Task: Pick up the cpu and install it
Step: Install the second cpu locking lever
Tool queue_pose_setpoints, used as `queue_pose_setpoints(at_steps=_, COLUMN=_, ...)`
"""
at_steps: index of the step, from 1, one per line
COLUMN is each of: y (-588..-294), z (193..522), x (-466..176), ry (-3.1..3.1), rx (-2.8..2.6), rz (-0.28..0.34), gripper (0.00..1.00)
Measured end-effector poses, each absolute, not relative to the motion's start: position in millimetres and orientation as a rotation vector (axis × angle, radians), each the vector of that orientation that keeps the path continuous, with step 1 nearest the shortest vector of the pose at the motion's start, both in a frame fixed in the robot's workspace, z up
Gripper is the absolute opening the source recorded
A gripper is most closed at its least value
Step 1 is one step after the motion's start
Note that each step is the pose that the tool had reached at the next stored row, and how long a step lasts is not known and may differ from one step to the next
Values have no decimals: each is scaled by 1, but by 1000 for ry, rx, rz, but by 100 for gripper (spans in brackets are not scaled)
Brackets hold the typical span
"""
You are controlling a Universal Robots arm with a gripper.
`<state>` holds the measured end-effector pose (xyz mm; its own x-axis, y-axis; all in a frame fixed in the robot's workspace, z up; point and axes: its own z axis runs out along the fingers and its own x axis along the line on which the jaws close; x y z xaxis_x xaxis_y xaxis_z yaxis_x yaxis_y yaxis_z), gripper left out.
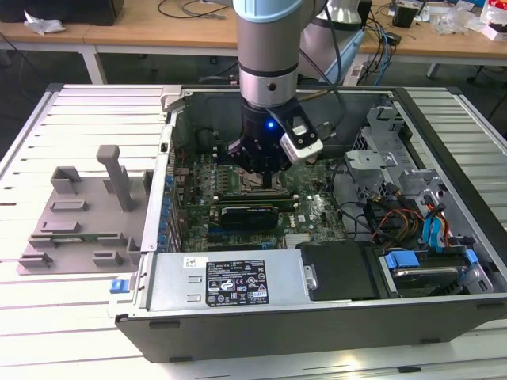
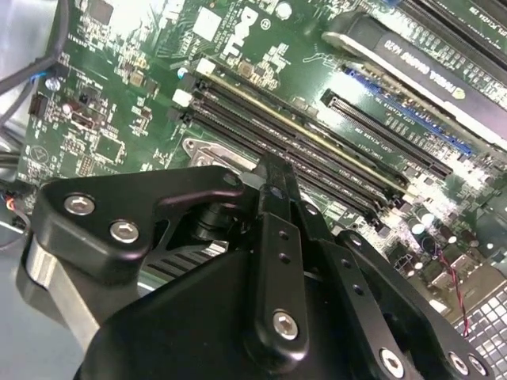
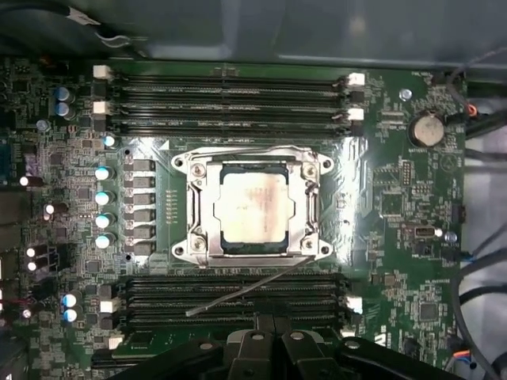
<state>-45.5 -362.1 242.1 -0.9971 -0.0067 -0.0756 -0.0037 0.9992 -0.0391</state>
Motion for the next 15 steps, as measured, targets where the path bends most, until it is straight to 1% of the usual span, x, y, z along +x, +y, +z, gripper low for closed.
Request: queue_pose_setpoints(at_steps=15, y=-356, z=236, x=-55, ry=3065, rx=-21, rz=-60, gripper=11)
